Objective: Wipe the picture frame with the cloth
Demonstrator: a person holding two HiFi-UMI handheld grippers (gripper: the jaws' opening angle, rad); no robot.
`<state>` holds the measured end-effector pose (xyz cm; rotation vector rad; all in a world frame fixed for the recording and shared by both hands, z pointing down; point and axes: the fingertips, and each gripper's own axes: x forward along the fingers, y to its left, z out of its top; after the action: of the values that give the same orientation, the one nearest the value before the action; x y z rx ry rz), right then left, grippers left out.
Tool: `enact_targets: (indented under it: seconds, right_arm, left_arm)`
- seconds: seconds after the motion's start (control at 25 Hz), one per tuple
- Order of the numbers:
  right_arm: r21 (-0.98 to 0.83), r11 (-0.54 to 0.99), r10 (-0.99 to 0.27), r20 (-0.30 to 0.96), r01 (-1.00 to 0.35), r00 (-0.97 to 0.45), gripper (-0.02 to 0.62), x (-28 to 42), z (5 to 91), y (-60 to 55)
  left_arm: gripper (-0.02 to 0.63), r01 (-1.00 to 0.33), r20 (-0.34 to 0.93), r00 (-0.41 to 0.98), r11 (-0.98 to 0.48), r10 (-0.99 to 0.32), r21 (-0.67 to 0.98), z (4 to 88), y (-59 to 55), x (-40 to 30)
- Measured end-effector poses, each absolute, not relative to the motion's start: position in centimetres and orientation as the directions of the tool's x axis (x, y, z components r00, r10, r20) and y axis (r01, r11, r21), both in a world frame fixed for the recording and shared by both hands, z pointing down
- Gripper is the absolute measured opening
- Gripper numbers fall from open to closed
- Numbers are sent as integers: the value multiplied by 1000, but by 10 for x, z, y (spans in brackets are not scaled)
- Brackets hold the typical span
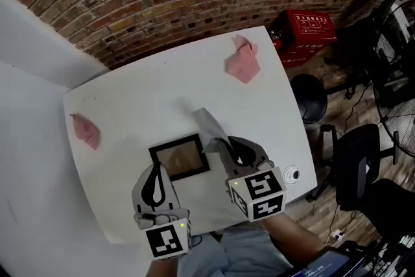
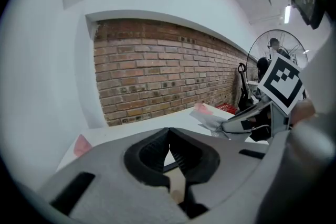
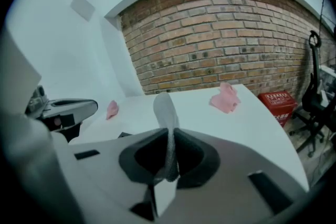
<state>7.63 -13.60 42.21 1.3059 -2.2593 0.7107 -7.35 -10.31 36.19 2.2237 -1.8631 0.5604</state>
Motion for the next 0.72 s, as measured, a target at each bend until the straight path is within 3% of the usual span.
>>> enact_targets:
  seconds: [0.52, 0.72]
  right_arm:
    - [-109, 529, -802, 260, -842, -538, 34, 99, 244, -116]
    - [-35, 551, -816, 187, -834, -547, 34, 103, 210, -108]
  left_arm:
    - [9, -982, 138, 122, -140, -983, -127, 212, -85, -44]
    - [9, -977, 66, 108, -118, -992, -176, 171, -80, -44]
